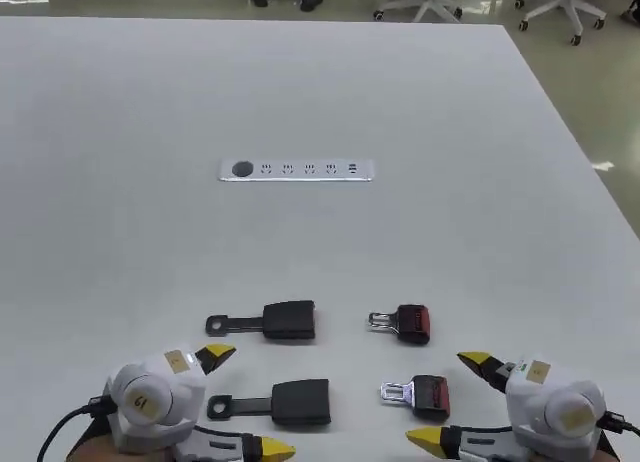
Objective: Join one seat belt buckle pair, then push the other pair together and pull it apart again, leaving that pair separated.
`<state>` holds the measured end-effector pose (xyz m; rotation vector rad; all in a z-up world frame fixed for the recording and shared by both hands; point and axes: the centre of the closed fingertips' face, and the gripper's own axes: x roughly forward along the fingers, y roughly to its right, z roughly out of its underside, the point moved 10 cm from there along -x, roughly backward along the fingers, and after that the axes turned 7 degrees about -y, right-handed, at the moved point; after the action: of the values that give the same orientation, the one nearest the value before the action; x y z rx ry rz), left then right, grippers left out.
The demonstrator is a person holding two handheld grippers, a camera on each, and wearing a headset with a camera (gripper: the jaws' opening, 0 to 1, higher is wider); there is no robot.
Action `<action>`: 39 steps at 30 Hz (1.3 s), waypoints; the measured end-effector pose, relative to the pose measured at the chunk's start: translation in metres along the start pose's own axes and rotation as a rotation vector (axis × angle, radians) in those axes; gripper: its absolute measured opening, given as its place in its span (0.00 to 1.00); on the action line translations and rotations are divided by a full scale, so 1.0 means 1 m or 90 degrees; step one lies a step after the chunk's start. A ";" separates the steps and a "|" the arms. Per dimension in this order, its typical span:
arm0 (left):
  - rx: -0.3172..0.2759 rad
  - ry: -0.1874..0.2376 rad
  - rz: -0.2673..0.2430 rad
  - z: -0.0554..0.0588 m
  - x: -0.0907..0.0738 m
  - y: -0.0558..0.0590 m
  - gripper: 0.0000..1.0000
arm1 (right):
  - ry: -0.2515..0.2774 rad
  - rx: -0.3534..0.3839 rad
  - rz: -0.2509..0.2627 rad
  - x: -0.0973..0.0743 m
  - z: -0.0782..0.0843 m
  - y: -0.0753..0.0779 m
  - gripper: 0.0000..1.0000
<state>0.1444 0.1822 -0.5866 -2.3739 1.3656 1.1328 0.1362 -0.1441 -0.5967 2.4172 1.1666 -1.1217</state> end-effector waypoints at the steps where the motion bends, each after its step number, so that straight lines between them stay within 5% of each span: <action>1: 0.002 -0.001 0.003 0.000 0.001 0.000 0.93 | -0.002 -0.003 -0.002 0.001 0.000 0.001 0.78; 18: 0.093 -0.078 0.073 -0.006 0.028 0.006 0.80 | -0.039 -0.030 -0.068 0.011 0.002 0.009 0.70; 29: 0.182 -0.119 0.081 -0.008 0.039 0.008 0.65 | -0.099 -0.108 -0.112 0.014 0.003 0.015 0.53; 39: 0.227 -0.112 0.078 -0.008 0.048 0.000 0.55 | -0.135 -0.166 -0.120 0.017 0.001 0.020 0.44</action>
<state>0.1625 0.1468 -0.6139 -1.9208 1.5205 1.0009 0.1575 -0.1479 -0.6123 1.9764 1.3936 -1.1637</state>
